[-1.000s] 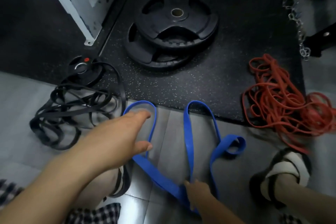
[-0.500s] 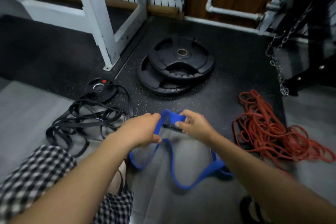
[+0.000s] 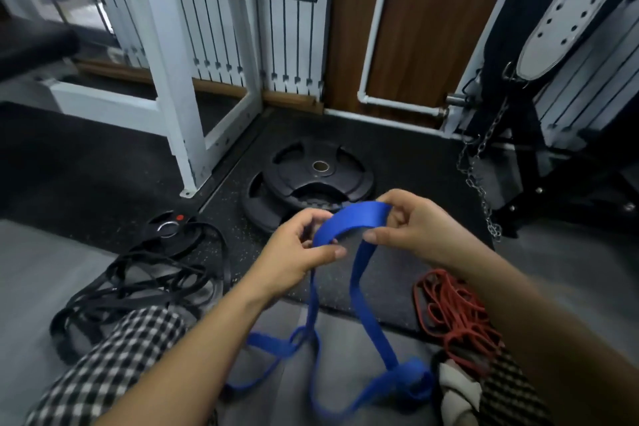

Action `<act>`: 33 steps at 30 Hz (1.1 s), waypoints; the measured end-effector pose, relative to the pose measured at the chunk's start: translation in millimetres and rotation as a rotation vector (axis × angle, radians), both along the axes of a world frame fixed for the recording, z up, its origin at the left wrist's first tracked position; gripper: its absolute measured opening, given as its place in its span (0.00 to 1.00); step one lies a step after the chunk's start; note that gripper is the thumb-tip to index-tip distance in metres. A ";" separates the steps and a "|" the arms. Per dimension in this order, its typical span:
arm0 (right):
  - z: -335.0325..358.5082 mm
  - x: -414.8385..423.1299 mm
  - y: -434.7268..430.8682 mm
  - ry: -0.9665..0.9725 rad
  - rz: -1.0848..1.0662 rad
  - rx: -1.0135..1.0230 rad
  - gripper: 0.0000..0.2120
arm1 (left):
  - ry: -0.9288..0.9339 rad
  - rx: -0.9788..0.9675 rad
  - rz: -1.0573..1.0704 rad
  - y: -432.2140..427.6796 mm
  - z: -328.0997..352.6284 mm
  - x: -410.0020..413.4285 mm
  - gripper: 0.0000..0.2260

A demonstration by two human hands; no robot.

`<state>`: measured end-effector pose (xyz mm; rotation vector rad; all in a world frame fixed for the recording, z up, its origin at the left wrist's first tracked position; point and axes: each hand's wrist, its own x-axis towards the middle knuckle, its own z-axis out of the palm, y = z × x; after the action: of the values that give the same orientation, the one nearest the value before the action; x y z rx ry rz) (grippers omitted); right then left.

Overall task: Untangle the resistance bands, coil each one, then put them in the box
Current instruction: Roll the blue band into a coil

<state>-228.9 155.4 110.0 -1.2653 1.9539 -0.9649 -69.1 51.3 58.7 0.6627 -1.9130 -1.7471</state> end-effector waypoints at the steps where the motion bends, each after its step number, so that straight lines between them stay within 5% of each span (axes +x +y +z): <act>1: -7.1 -2.6 0.7 0.007 -0.049 0.004 0.12 | 0.007 0.038 -0.004 -2.8 1.7 0.6 0.15; 8: -36.4 -0.1 -11.2 0.346 -0.007 0.017 0.16 | 0.027 0.052 0.093 -15.4 10.3 -10.3 0.14; 11: -32.4 -3.6 -22.2 0.038 0.042 -0.107 0.12 | -0.138 -0.285 0.197 -26.2 22.6 -12.4 0.16; 15: -34.4 7.8 -35.0 -0.328 0.078 -0.145 0.09 | -0.093 -0.170 0.036 -30.2 41.9 -24.4 0.14; 20: -45.5 10.0 -48.0 0.179 0.081 -0.175 0.19 | -0.014 0.279 -0.014 -33.4 38.9 -22.3 0.13; 26: -43.5 11.4 -56.8 -0.184 0.103 -0.146 0.10 | 0.027 0.466 0.010 -44.7 37.8 -18.3 0.10; 29: -42.7 12.4 -57.6 0.018 0.102 -0.128 0.10 | 0.048 0.459 0.001 -45.7 39.1 -15.0 0.14; 33: -45.4 15.0 -60.5 0.342 0.141 -0.098 0.16 | -0.142 0.404 0.034 -46.8 38.5 -12.5 0.08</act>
<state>-213.8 94.9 64.6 -1.6928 2.0534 -0.8233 -81.6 4.6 97.2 0.9783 -1.6326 -2.1372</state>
